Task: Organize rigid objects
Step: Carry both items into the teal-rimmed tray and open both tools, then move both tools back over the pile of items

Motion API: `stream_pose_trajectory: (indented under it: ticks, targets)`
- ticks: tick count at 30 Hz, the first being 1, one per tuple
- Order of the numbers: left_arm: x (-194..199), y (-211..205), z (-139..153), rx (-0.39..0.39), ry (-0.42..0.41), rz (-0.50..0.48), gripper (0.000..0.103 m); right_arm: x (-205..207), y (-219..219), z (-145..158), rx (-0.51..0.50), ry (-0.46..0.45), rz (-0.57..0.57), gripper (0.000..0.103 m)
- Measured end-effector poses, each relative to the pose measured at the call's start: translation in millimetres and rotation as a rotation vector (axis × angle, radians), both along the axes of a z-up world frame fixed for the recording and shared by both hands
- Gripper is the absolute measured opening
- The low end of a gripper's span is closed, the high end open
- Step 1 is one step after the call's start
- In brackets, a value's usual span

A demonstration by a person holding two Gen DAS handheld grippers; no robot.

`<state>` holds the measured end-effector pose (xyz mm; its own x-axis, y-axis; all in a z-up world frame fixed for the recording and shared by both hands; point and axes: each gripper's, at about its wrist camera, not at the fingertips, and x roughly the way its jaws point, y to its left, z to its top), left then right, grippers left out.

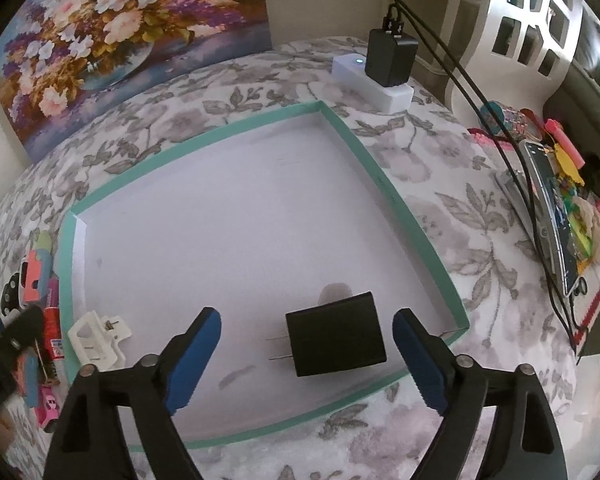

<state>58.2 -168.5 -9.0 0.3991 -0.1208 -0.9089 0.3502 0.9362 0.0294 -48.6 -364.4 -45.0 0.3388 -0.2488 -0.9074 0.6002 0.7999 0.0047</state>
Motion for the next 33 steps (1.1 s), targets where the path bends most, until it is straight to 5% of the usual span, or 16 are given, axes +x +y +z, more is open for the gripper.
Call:
stream_pose_trajectory:
  ticks: [5,14,20,25,33]
  targets:
    - [10.1,34.0,3.4,-0.018,-0.007,0.092,0.098,1.7,5.6,1.7,-0.003,-0.018,0.023,0.103]
    - [19.4,90.6,15.6,-0.1,-0.033,0.254,0.098,5.5,16.2,5.7,0.024,-0.066,0.062,0.103]
    - [14.5,106.8,37.7,-0.138,-0.122,0.277,0.099,5.8,25.5,18.0,0.013,-0.111,0.083,0.103]
    - [10.5,118.4,45.0,-0.081,-0.198,0.312,0.099,8.0,32.8,31.5,0.019,-0.143,0.082,0.103]
    - [11.9,145.5,43.8,-0.146,-0.171,0.364,0.099,22.1,77.2,55.8,-0.012,-0.22,0.205,0.103]
